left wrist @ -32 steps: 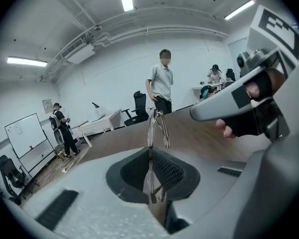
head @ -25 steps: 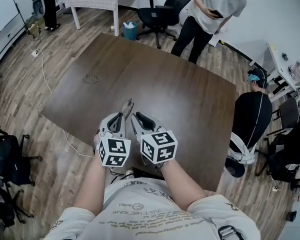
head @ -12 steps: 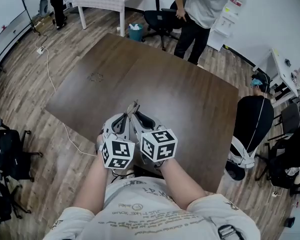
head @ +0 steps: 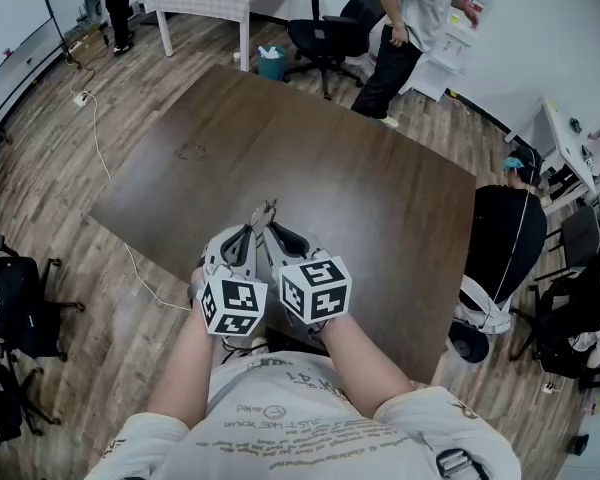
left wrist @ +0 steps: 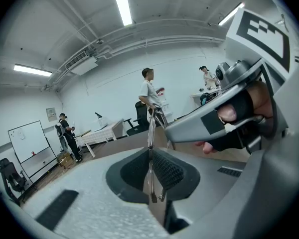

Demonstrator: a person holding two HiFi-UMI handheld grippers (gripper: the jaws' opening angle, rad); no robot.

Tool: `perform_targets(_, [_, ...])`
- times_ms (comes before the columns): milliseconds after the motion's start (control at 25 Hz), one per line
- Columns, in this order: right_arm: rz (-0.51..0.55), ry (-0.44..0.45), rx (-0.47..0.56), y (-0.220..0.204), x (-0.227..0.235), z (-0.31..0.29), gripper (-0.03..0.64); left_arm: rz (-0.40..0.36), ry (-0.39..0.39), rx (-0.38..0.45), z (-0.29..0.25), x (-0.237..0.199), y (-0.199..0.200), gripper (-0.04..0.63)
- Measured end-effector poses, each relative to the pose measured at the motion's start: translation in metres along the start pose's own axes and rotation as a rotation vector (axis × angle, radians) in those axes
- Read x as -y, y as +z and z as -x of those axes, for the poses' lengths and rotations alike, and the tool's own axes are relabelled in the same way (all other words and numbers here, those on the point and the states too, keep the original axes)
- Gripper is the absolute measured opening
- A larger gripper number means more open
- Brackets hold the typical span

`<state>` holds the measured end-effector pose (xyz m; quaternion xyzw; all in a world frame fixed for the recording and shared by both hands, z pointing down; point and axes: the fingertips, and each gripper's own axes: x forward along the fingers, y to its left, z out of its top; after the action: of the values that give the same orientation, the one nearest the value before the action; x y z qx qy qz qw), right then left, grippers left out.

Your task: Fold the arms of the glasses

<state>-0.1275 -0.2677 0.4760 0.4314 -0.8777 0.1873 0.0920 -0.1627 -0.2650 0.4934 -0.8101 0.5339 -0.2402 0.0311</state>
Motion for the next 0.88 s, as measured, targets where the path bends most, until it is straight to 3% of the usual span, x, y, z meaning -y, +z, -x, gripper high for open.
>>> perform_targets(880, [0.229, -0.198, 0.005, 0.0, 0.036, 0.027, 0.04, -0.044, 0.011, -0.023, 0.002, 0.014, 0.001, 0.034])
